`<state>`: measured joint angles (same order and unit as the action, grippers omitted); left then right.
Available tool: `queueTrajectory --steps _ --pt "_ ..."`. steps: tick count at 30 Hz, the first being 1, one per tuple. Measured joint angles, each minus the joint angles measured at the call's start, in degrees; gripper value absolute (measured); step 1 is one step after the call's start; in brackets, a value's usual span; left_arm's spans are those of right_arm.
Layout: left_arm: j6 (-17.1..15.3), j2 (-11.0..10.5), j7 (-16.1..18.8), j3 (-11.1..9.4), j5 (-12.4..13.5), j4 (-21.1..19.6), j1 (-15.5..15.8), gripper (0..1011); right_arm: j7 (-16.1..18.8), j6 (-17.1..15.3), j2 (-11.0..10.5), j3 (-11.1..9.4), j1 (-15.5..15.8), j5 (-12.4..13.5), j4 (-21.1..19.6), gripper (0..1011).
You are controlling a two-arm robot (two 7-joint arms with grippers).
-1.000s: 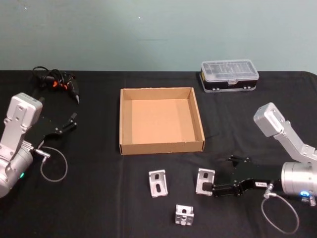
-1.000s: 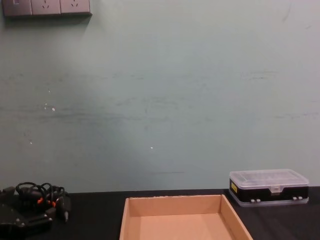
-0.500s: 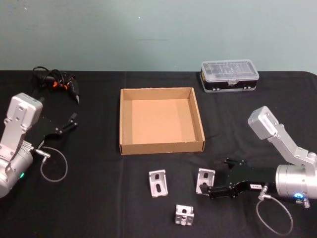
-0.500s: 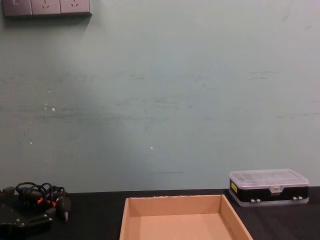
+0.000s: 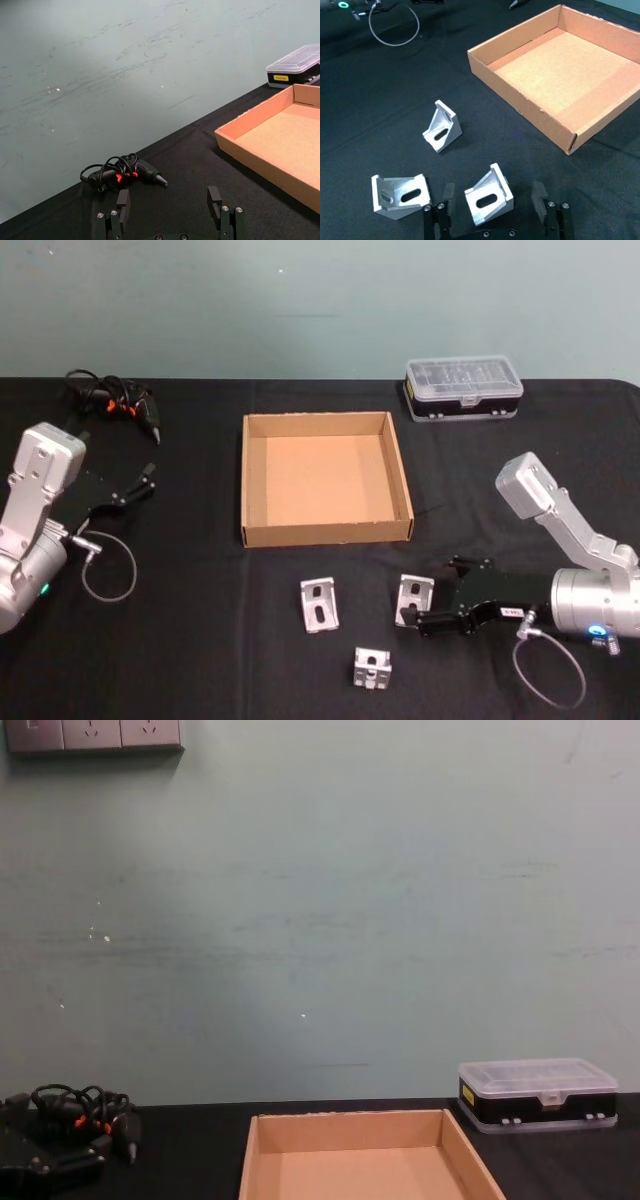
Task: Use one hand to pick up the angle iron from the table and place it into the box.
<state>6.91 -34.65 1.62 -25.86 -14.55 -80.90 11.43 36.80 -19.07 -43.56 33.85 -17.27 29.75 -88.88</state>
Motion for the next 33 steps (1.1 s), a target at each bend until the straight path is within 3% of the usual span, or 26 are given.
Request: queueTrajectory --steps 11,12,13,28,33 --pt "0.0 0.0 0.0 0.0 0.0 0.0 0.0 1011 -0.2 0.33 0.75 0.25 -0.19 -0.7 0.61 735" --pt "0.0 0.0 0.0 0.0 0.0 0.0 0.0 1011 -0.2 0.4 0.78 0.24 -0.18 -0.76 0.65 669" --pt "0.0 0.0 0.0 0.0 0.0 0.0 0.0 1011 -0.2 0.44 0.8 0.24 -0.18 -0.79 0.68 669" --pt "0.0 0.0 0.0 0.0 0.0 0.0 0.0 1011 -0.06 0.84 1.1 0.12 -0.14 -1.3 1.24 170" --pt "0.0 0.0 0.0 0.0 0.0 0.0 0.0 1011 -0.08 0.96 1.25 0.11 -0.09 -1.45 1.36 119"
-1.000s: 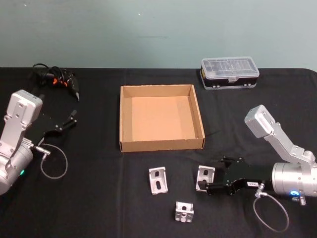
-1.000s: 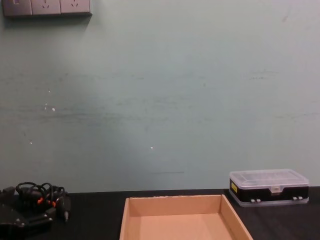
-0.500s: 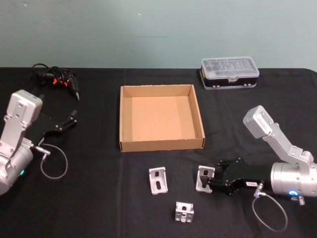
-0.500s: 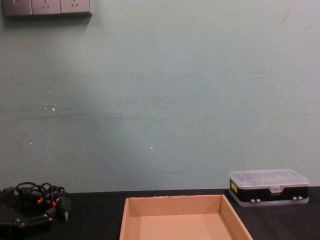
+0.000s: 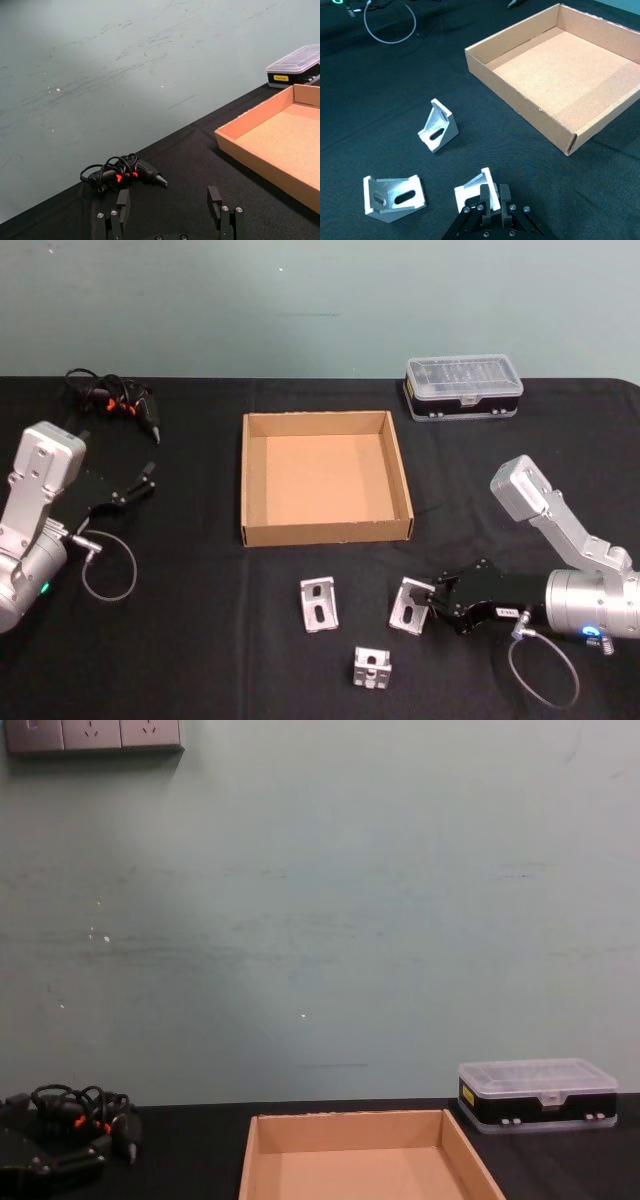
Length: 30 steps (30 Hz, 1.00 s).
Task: Use one hand to pick up the angle iron from the table and place it into the box.
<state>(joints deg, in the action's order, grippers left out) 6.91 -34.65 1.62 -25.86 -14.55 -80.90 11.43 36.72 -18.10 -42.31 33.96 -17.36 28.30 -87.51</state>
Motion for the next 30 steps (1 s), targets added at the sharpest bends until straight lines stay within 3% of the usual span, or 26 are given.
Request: queueTrajectory --steps 10,19,26,30 --pt "0.0 0.0 0.0 0.0 0.0 0.0 0.0 1011 -0.49 0.38 -0.15 -0.73 0.34 -0.24 -1.32 119" --pt "0.0 0.0 0.0 0.0 0.0 0.0 0.0 1011 -4.42 2.5 -0.23 -4.2 1.47 -0.29 -5.72 119" --pt "0.0 0.0 0.0 0.0 0.0 0.0 0.0 1011 -7.87 3.64 2.28 -6.46 0.36 -1.16 -6.07 119" --pt "0.0 0.0 0.0 0.0 0.0 0.0 0.0 1011 -9.13 4.2 4.78 -6.93 -1.49 -2.1 -3.71 119"
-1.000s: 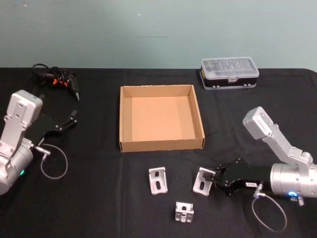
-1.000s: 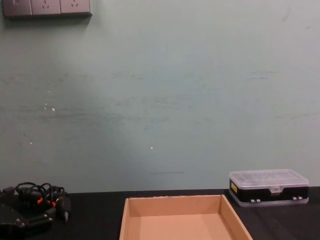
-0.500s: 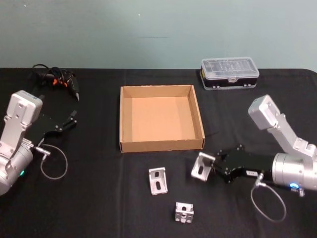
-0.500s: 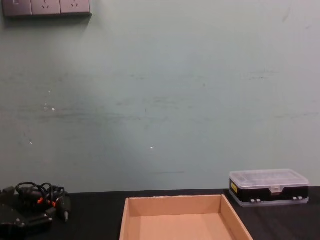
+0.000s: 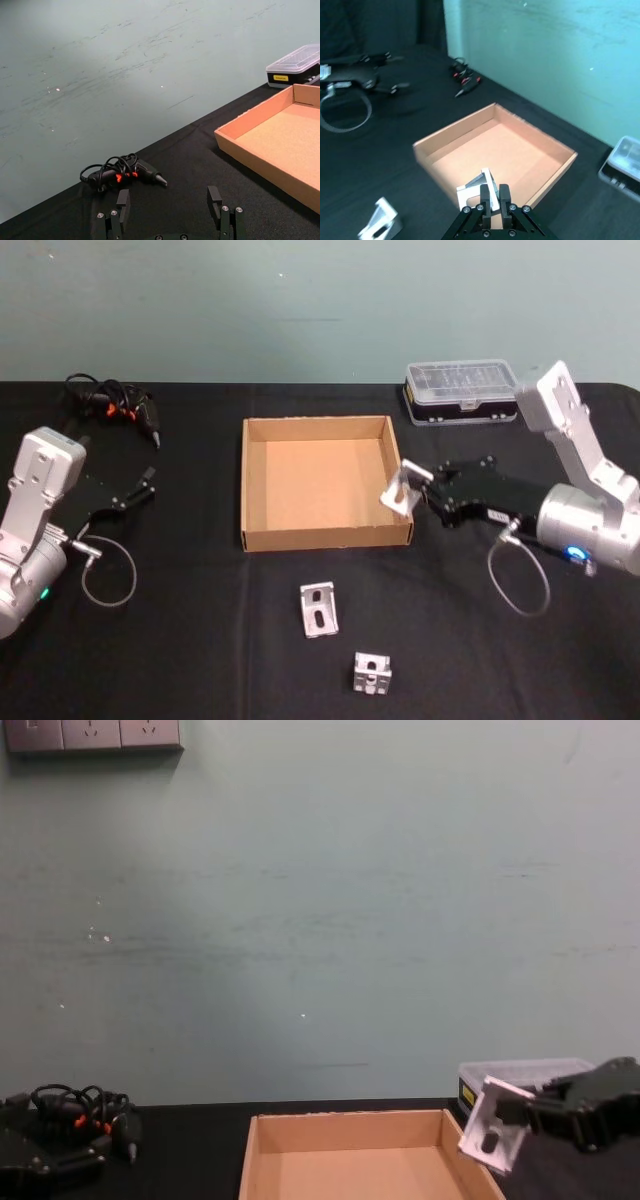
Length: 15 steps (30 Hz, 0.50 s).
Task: Use one hand to pick up the angle iron from the table and place it into the box.
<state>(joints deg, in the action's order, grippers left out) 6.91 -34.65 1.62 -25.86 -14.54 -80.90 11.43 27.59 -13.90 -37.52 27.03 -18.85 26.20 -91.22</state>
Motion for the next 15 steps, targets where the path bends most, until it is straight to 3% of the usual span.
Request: queueTrajectory --steps 5,15 --pt "0.0 0.0 0.0 0.0 0.0 0.0 0.0 1011 -0.17 1.49 4.57 0.48 -3.86 -1.7 6.93 119" --pt "0.0 0.0 0.0 0.0 0.0 0.0 0.0 1011 1.26 2.58 10.73 2.55 -9.39 -4.52 18.05 118"
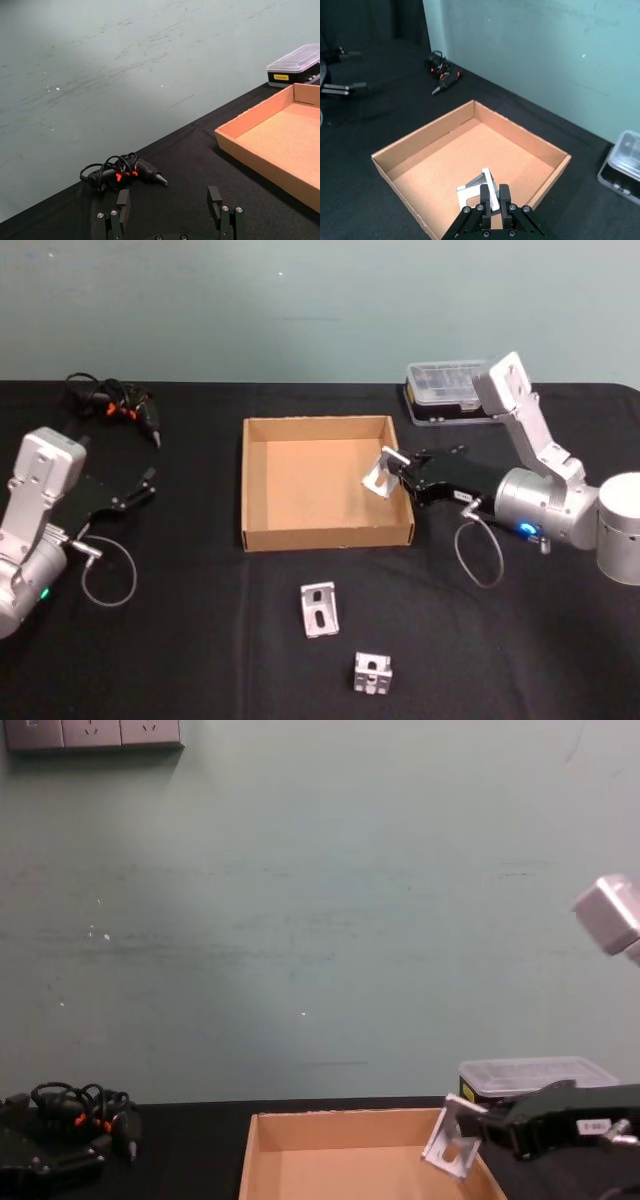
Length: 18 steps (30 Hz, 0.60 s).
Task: Use one hand to pick up the angle iron from the table and place it into the box.
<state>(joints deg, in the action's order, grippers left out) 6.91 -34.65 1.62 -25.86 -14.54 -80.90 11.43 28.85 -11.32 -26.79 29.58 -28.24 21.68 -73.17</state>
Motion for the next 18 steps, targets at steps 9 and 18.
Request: queueTrajectory --steps 9,18 --pt "0.0 0.0 0.0 0.0 0.0 0.0 0.0 1011 1.45 0.01 3.12 1.63 -2.85 -2.48 6.04 118" --pt "0.0 0.0 0.0 0.0 0.0 0.0 -0.01 1011 2.42 -0.35 4.82 2.27 -4.04 -4.04 8.83 118"
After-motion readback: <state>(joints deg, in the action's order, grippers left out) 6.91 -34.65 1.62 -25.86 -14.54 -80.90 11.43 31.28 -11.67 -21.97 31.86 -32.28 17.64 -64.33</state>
